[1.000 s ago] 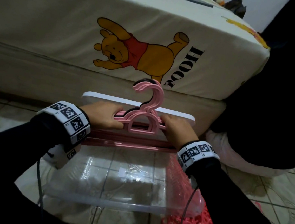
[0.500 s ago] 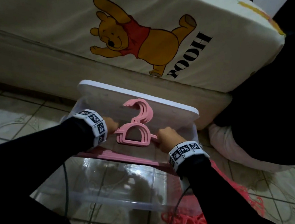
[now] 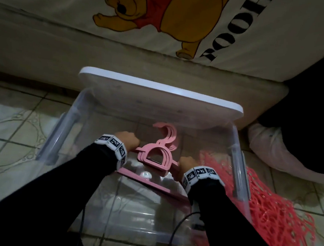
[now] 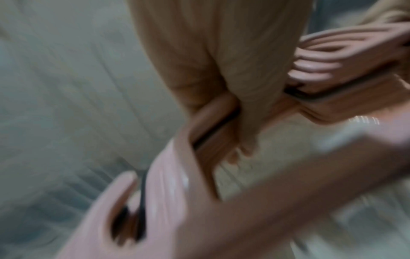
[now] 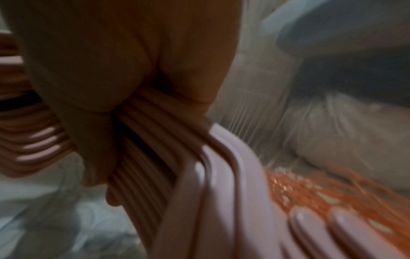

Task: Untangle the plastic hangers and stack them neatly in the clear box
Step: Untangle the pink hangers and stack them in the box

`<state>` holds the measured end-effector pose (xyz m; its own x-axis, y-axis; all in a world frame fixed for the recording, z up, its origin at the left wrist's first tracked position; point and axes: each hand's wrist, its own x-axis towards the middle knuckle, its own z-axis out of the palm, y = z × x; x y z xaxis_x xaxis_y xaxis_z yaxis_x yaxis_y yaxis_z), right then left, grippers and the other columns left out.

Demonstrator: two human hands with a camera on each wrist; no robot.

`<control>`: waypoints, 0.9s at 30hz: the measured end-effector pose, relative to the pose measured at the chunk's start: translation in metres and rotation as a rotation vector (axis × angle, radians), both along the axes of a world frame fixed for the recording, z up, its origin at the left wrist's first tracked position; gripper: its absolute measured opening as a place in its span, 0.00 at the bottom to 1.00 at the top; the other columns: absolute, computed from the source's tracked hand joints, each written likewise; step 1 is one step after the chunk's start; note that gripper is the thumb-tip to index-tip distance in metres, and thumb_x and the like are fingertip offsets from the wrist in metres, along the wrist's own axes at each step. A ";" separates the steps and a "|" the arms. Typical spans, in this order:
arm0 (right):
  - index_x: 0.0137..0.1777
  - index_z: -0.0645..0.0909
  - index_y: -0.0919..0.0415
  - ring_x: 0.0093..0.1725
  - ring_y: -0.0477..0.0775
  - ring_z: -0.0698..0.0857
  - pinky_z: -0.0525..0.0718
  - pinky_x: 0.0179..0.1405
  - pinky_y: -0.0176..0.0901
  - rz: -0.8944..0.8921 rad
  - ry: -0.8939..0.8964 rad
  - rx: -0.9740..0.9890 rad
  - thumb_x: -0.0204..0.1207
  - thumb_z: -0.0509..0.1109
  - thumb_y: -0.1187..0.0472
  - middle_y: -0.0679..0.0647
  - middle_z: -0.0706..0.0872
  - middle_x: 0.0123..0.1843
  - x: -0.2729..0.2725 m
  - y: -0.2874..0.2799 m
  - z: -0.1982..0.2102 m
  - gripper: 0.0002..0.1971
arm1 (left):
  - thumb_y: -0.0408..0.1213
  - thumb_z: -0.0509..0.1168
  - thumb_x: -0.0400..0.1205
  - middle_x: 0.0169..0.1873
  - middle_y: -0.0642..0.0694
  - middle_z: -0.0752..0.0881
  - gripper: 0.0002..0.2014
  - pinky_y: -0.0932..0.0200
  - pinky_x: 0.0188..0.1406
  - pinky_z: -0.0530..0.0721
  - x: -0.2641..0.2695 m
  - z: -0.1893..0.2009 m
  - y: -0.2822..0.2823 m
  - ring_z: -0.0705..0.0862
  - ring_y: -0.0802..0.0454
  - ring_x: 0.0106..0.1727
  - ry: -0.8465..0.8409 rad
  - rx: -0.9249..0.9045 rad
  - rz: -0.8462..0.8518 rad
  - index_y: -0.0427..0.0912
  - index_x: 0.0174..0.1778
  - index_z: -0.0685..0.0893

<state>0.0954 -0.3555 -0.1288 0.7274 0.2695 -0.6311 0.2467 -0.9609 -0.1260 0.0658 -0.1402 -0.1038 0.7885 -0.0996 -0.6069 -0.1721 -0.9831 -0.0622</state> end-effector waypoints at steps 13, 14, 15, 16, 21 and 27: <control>0.54 0.83 0.64 0.54 0.62 0.87 0.80 0.44 0.44 0.047 0.019 -0.072 0.73 0.70 0.58 0.63 0.88 0.52 -0.003 -0.002 -0.079 0.13 | 0.32 0.67 0.78 0.62 0.41 0.83 0.18 0.55 0.59 0.78 0.009 -0.059 0.006 0.82 0.43 0.62 0.067 -0.196 0.248 0.44 0.65 0.81; 0.53 0.84 0.64 0.54 0.62 0.87 0.79 0.43 0.44 0.070 0.019 -0.080 0.73 0.70 0.60 0.62 0.88 0.52 -0.003 -0.001 -0.078 0.12 | 0.32 0.67 0.78 0.61 0.42 0.83 0.17 0.55 0.59 0.81 0.010 -0.062 0.006 0.83 0.44 0.60 0.057 -0.204 0.258 0.45 0.63 0.82; 0.52 0.84 0.64 0.53 0.62 0.87 0.78 0.41 0.43 0.086 0.012 -0.088 0.72 0.70 0.61 0.62 0.88 0.51 -0.002 -0.001 -0.077 0.10 | 0.32 0.68 0.75 0.58 0.43 0.85 0.15 0.54 0.57 0.83 0.010 -0.063 0.007 0.85 0.44 0.56 0.023 -0.215 0.251 0.47 0.58 0.84; 0.51 0.84 0.63 0.53 0.62 0.87 0.78 0.41 0.42 0.091 0.005 -0.092 0.72 0.70 0.62 0.61 0.88 0.50 -0.003 -0.002 -0.075 0.09 | 0.33 0.70 0.72 0.54 0.45 0.86 0.15 0.55 0.55 0.84 0.009 -0.064 0.008 0.86 0.45 0.53 -0.010 -0.227 0.234 0.49 0.54 0.85; 0.47 0.83 0.56 0.52 0.57 0.86 0.82 0.42 0.43 0.106 -0.013 -0.090 0.74 0.69 0.56 0.55 0.86 0.50 -0.009 -0.005 -0.059 0.05 | 0.33 0.70 0.72 0.55 0.44 0.85 0.16 0.56 0.57 0.82 0.007 -0.057 0.011 0.85 0.44 0.56 0.000 -0.234 0.184 0.48 0.55 0.84; 0.49 0.79 0.57 0.52 0.55 0.86 0.84 0.48 0.44 0.298 -0.001 -0.201 0.81 0.60 0.59 0.55 0.86 0.55 -0.023 0.000 -0.022 0.07 | 0.33 0.62 0.81 0.67 0.39 0.79 0.16 0.58 0.62 0.73 0.011 -0.052 0.008 0.78 0.42 0.67 0.001 -0.183 0.121 0.40 0.65 0.79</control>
